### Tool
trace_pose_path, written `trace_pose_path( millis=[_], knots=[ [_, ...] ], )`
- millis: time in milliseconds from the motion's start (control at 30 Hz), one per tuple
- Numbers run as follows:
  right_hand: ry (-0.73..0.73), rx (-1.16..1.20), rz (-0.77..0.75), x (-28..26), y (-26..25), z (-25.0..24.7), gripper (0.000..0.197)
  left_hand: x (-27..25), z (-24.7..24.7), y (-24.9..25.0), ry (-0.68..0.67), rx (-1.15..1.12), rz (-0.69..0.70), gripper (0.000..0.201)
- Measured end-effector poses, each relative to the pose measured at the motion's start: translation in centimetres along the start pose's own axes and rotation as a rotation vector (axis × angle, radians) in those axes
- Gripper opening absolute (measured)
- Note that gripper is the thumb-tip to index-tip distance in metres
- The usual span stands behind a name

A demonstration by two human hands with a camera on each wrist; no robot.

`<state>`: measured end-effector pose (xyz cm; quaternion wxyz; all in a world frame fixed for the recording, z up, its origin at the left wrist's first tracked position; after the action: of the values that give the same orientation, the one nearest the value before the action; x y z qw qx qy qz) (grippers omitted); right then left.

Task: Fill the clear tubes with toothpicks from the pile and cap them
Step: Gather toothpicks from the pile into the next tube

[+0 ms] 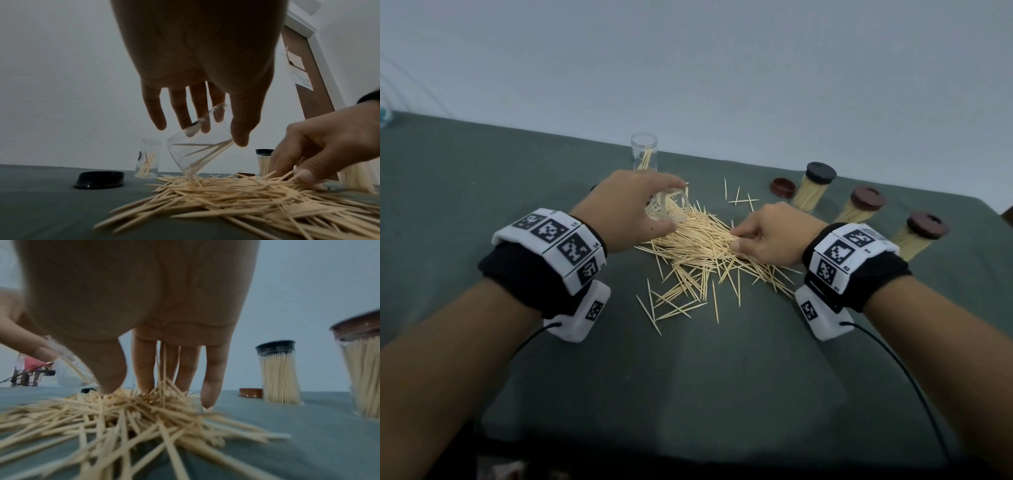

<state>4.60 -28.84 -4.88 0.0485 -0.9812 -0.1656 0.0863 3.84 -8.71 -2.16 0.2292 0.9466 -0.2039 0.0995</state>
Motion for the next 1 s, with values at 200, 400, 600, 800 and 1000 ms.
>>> trace_pose_path(
  millis=[200,400,600,800,1000],
  knots=[
    [0.028,-0.241,0.049,0.3,1.7,-0.2,0.027,0.0,0.0,-0.1,0.001,-0.003,0.0,0.058],
    [0.058,-0.008,0.006,0.0,1.2,-0.6,0.032,0.1,0.2,-0.2,-0.005,0.005,-0.007,0.059],
    [-0.012,-0.034,0.034,0.1,0.3,0.7,0.071,0.1,0.2,-0.1,-0.006,0.01,-0.002,0.059],
    [0.071,-0.018,0.013,0.5,0.1,0.4,0.044,0.2,0.3,0.2,-0.016,0.015,0.008,0.059],
    [0.129,-0.005,0.016,0.5,0.4,0.1,0.039,0.4,0.1,0.2,-0.013,0.022,0.009,0.058]
  ],
)
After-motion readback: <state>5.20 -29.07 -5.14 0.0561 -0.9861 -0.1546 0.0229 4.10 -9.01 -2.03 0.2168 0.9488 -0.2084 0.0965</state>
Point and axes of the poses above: each hand's wrist, its own x-axis towards the middle knuckle, its own z-axis out of the palm, y = z × x, the point moved 7 cm from there along x, towards the middle knuckle, and after that the axes turned 4 degrees about y, right-handed, at the moved point
